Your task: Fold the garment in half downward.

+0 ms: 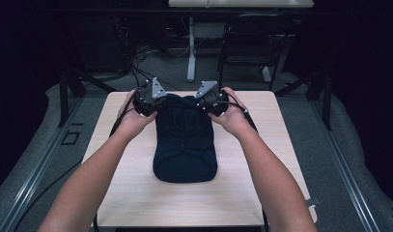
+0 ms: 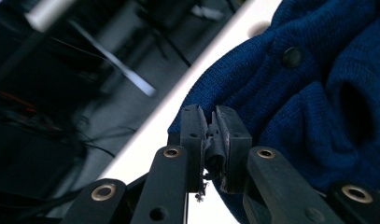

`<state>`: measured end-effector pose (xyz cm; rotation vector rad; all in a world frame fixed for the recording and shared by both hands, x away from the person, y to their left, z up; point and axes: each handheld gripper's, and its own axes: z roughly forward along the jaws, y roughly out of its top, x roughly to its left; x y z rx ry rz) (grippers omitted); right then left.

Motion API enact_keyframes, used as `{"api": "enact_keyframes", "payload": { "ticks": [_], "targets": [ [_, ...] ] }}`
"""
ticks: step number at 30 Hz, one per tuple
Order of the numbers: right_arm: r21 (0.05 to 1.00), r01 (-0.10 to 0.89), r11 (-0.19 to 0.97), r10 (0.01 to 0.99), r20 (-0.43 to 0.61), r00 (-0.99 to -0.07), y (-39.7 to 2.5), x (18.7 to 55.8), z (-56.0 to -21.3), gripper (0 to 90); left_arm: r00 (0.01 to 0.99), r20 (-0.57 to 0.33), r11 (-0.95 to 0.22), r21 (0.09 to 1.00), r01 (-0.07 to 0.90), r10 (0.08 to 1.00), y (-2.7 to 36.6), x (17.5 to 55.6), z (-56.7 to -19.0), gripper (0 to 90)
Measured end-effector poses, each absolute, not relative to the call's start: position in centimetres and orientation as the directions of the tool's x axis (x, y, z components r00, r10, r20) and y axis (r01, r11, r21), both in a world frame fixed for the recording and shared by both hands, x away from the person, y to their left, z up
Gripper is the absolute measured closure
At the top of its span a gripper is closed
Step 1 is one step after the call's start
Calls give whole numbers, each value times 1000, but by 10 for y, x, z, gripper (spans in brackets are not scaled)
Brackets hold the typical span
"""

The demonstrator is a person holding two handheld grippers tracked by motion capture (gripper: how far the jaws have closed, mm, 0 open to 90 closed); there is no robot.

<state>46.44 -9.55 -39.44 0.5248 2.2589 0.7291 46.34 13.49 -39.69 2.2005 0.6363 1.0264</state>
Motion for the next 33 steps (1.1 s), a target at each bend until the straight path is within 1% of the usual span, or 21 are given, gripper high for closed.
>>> {"api": "enact_keyframes", "payload": {
  "ticks": [2, 3, 5, 6, 7, 9, 11, 13, 14, 17, 18, 20, 33],
  "targets": [
    [662, 132, 737, 571, -507, -646, -95, 461, -391, 801, 565, 503, -682, 716, 151, 654, 135, 462, -397, 825],
    [657, 130, 742, 569, -516, -640, -95, 460, -393, 801, 577, 503, -691, 705, 156, 643, 133, 461, -402, 825],
    [627, 134, 767, 550, -535, -642, -93, 460, -403, 801, 589, 516, -713, 684, 155, 622, 131, 460, -413, 825],
    [627, 134, 767, 550, -535, -642, -93, 460, -403, 801, 589, 516, -713, 684, 155, 622, 131, 460, -413, 825],
    [616, 142, 775, 543, -534, -648, -92, 459, -413, 800, 606, 500, -713, 682, 165, 619, 132, 459, -421, 825],
    [605, 147, 783, 535, -534, -655, -92, 459, -420, 800, 616, 488, -709, 684, 170, 618, 131, 457, -430, 825],
    [578, 142, 804, 511, -547, -663, -92, 456, -426, 800, 634, 494, -729, 663, 169, 595, 130, 454, -439, 825],
    [572, 140, 808, 502, -546, -670, -92, 453, -433, 800, 647, 492, -738, 653, 168, 583, 130, 450, -447, 825],
    [552, 137, 823, 485, -556, -675, -92, 452, -435, 800, 652, 493, -744, 646, 170, 576, 130, 449, -450, 824],
    [561, 139, 816, 488, -541, -685, -92, 449, -444, 800, 665, 485, -747, 642, 170, 568, 130, 445, -455, 825],
    [545, 141, 827, 478, -546, -688, -93, 448, -445, 800, 669, 481, -748, 641, 173, 567, 129, 444, -457, 825],
    [541, 138, 829, 472, -547, -692, -92, 446, -449, 800, 676, 479, -752, 637, 171, 560, 129, 442, -459, 825],
    [534, 141, 834, 454, -518, -725, -94, 435, -457, 798, 699, 453, -753, 631, 187, 553, 130, 438, -469, 825]
  ]
}}
